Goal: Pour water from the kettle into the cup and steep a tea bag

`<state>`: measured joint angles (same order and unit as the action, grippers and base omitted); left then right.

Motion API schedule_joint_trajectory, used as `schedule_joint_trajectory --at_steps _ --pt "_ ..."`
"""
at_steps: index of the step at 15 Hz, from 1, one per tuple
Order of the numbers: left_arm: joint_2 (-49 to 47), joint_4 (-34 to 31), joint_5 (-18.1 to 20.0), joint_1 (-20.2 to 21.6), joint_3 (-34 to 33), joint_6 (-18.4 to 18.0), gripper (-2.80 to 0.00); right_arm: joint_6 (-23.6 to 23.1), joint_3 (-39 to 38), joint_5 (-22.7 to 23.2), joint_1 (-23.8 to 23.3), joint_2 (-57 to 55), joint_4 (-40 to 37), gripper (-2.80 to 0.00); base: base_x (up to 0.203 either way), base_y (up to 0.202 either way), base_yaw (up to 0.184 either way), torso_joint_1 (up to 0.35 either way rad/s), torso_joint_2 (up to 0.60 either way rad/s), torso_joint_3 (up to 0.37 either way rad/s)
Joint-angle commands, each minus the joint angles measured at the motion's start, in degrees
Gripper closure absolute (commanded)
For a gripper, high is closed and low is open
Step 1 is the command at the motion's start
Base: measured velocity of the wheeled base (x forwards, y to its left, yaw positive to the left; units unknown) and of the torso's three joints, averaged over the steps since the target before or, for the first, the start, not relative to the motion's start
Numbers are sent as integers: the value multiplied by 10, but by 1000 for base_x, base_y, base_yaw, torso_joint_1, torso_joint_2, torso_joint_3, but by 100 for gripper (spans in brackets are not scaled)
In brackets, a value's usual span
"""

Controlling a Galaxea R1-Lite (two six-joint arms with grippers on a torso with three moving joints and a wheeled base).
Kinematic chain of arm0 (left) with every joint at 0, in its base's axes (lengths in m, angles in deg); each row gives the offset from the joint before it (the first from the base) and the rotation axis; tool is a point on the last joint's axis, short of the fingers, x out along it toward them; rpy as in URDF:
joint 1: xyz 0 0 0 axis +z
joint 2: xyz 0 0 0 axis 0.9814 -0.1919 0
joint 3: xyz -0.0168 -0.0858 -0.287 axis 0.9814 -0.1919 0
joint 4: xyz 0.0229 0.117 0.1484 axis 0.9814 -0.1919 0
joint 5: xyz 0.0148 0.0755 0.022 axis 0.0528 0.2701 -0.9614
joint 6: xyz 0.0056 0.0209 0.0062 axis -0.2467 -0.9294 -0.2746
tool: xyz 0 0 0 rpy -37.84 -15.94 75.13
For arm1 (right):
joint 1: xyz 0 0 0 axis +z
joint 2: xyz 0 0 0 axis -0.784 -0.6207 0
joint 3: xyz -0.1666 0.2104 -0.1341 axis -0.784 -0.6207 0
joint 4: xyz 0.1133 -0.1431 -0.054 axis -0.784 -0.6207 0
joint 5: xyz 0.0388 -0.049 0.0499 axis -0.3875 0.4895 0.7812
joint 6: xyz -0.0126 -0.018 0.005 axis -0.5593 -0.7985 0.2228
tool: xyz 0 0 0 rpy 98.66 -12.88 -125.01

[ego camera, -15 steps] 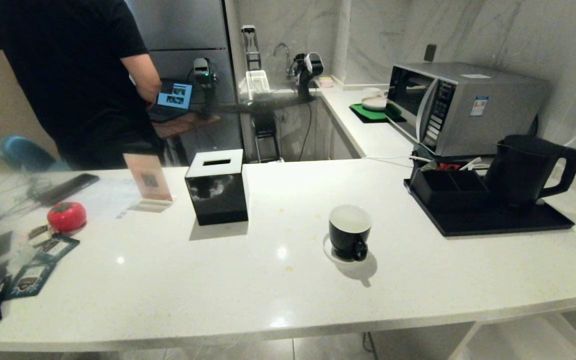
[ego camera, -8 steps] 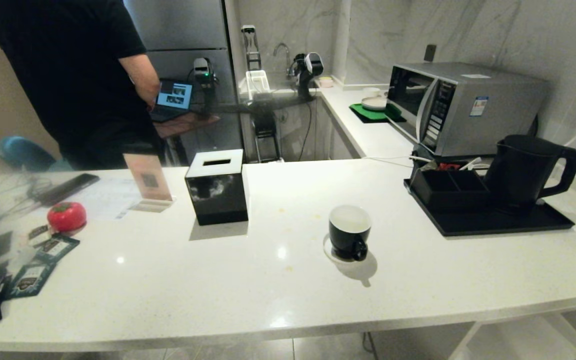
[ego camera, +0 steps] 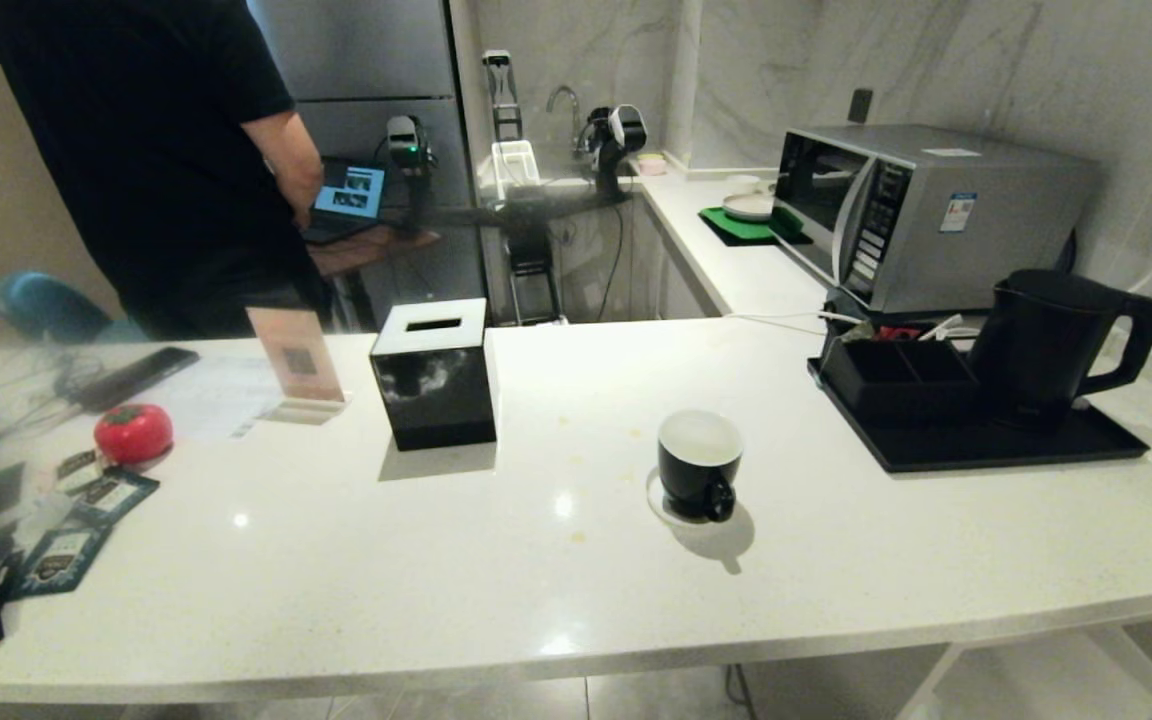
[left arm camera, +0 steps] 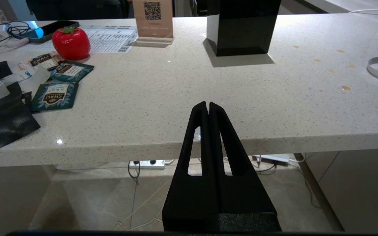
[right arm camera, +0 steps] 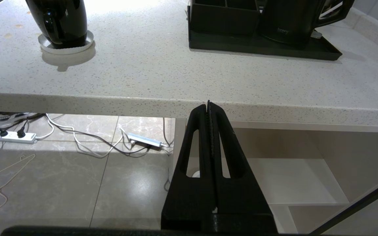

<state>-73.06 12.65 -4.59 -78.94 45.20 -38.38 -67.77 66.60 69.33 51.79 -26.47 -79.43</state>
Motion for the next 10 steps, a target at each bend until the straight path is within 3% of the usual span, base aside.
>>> schedule_joint_trajectory --at_steps 1,10 --pt "-1 0 0 0 0 0 0 0 0 0 0 -2 0 0 0 0 0 0 0 0" --pt "-1 0 0 0 0 0 0 -12 -2 -1 0 -5 10 0 0 0 0 0 0 0"
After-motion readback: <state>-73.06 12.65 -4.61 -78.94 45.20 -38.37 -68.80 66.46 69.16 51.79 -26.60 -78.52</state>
